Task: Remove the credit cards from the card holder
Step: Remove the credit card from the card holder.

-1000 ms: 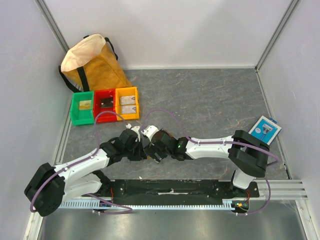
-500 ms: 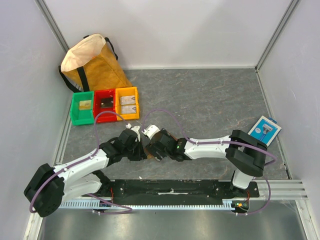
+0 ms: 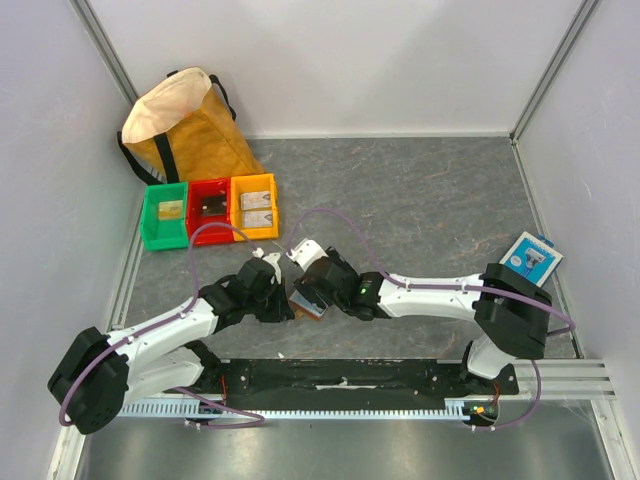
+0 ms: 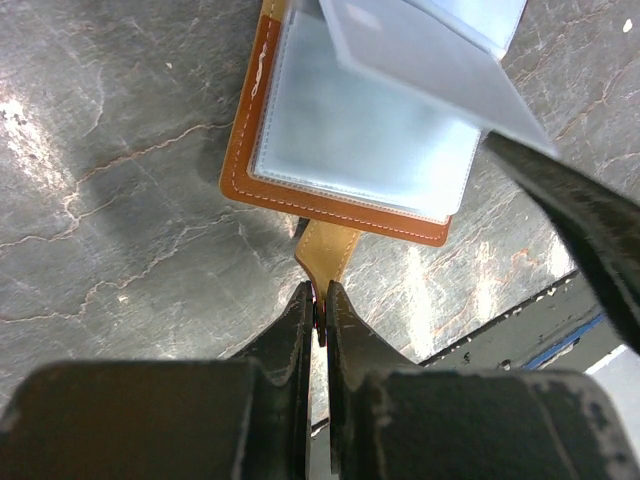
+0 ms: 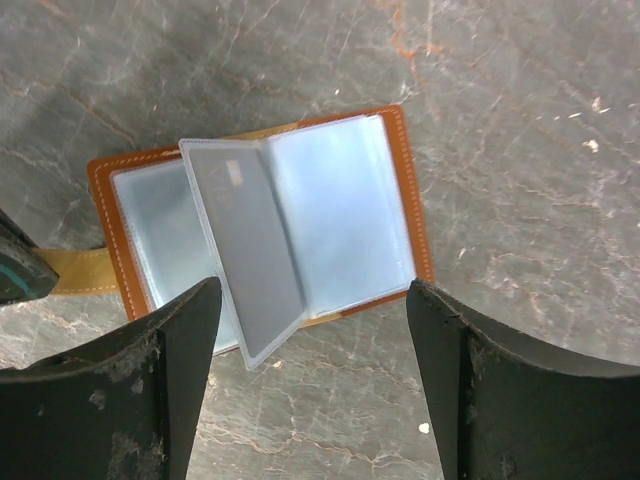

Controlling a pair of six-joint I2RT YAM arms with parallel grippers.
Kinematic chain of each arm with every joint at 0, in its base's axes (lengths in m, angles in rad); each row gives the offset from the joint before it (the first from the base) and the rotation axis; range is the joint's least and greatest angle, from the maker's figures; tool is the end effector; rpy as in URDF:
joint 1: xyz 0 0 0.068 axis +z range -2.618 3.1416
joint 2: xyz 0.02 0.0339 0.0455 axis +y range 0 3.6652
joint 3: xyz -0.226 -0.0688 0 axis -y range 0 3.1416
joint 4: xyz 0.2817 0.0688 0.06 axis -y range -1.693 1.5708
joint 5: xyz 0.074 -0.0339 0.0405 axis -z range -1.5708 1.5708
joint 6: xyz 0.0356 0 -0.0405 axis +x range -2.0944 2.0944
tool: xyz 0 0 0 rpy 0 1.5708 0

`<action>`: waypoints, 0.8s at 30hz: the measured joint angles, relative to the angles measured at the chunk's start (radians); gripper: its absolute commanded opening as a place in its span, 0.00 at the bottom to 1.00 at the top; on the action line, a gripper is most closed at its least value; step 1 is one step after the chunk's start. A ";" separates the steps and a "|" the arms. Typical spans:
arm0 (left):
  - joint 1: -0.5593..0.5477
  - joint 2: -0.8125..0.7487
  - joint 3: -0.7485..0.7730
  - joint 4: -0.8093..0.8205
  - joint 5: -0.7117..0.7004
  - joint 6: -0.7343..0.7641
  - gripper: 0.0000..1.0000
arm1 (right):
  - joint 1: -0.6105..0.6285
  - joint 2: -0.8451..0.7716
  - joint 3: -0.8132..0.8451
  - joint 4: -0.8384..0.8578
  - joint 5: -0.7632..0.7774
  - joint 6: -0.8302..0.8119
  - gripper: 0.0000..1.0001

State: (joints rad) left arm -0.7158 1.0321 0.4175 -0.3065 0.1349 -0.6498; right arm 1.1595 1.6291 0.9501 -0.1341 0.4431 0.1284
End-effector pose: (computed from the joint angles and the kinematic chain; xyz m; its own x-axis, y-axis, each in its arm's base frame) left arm 0.1741 -0.1578 0.1071 -0.9090 -0.0040 -0.4169 0.2031 0.8690 -0.4513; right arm 0.1591 0.3267 0.1318 -0.3790 -0.5795 -0.7215 -0.6672 0.7113 -0.2209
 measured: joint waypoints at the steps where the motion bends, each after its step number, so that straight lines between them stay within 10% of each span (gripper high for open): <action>1: 0.000 0.000 0.000 -0.003 0.000 0.002 0.02 | -0.002 -0.006 0.008 -0.005 0.007 -0.003 0.81; 16: 0.001 0.011 0.021 -0.077 -0.111 0.004 0.08 | -0.222 -0.013 -0.002 -0.059 -0.018 0.032 0.81; 24: 0.049 0.126 0.167 -0.103 -0.238 0.050 0.42 | -0.229 -0.056 -0.059 -0.061 -0.143 0.081 0.75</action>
State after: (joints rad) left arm -0.6670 1.1580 0.5846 -0.4095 -0.1036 -0.5995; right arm 0.9310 1.5730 0.8913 -0.1955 0.2996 0.2096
